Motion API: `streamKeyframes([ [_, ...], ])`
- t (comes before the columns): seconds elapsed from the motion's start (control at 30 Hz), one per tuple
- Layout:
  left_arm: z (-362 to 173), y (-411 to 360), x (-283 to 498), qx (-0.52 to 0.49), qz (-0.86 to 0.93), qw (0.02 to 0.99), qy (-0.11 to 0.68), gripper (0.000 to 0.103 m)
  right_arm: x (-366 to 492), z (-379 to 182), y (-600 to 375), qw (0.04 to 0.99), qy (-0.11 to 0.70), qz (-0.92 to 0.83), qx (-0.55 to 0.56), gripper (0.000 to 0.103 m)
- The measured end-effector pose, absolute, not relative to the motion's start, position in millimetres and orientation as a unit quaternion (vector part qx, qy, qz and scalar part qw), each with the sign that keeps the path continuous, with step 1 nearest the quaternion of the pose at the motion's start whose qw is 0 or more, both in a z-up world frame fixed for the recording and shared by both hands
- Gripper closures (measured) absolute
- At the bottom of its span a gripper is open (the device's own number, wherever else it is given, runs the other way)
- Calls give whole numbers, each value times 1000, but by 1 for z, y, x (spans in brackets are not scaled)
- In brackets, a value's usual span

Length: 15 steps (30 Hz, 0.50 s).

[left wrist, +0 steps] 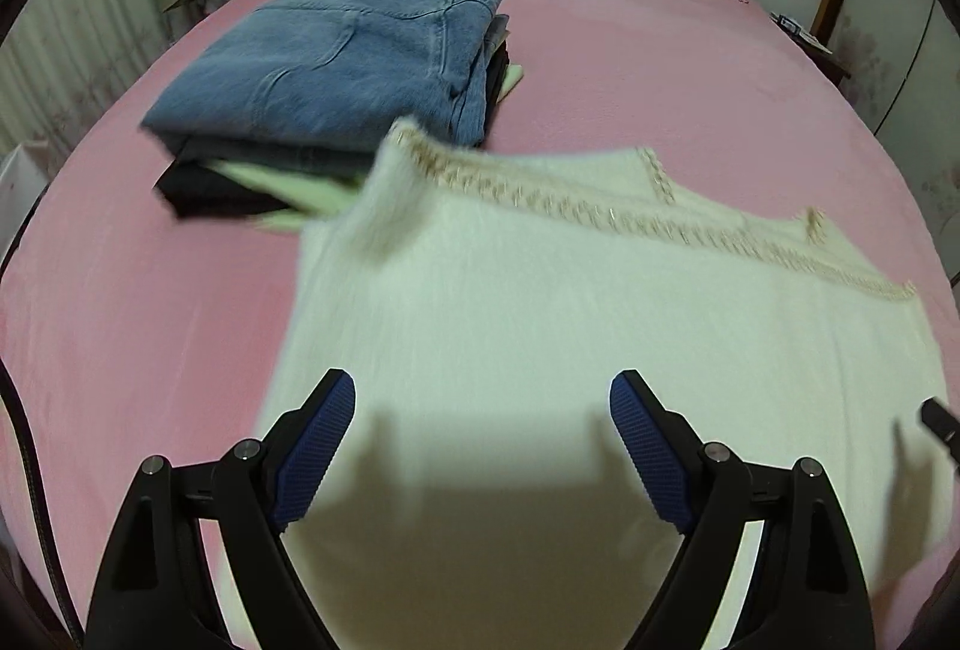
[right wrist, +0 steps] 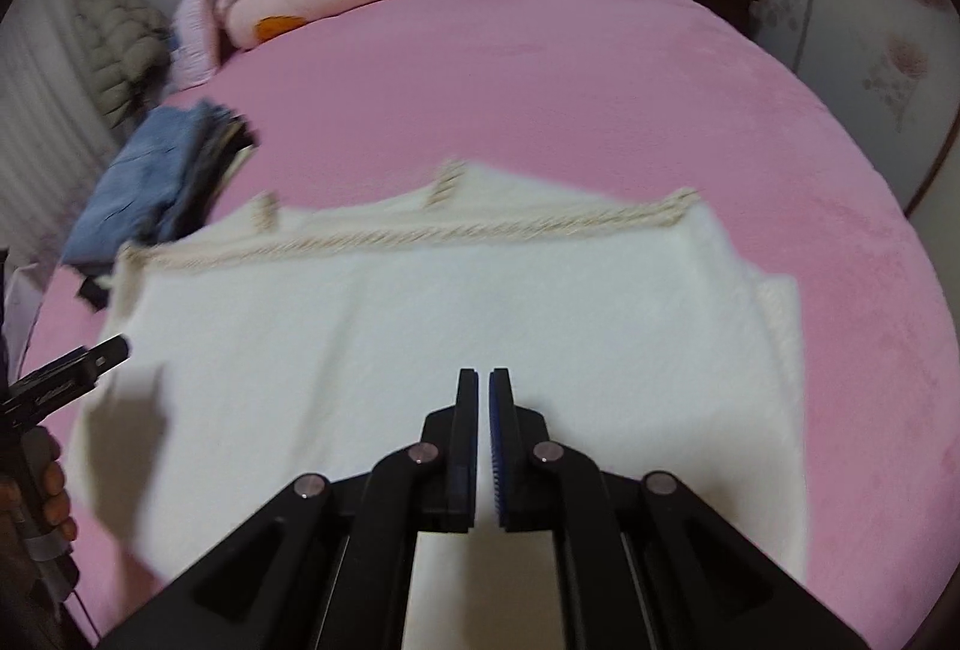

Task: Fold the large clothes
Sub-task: 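Open both grippers and press the folded cardigan flat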

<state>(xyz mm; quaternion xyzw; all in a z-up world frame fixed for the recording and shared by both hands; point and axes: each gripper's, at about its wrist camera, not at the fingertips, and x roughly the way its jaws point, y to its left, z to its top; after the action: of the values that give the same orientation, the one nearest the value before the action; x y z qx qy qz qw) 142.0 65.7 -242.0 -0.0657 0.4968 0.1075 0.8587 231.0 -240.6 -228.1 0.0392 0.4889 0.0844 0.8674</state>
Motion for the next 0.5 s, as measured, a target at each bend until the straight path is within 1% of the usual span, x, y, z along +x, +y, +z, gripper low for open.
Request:
streamKeyframes([
  [0.1,-249,63,112,-77,108,849,512,17,204,-236,-225,855,503,117,53,100],
  [0.23,-274,66,78,-44,140,828,541,17,184,-259,-221,843,525,109,42,100],
  [0.27,-277,70,73,-43,140,830,538,17,179,-265,-226,843,527,103,40,100],
  [0.5,-284,78,69,-27,132,838,529,14,167,-270,-276,854,517,63,7,103],
])
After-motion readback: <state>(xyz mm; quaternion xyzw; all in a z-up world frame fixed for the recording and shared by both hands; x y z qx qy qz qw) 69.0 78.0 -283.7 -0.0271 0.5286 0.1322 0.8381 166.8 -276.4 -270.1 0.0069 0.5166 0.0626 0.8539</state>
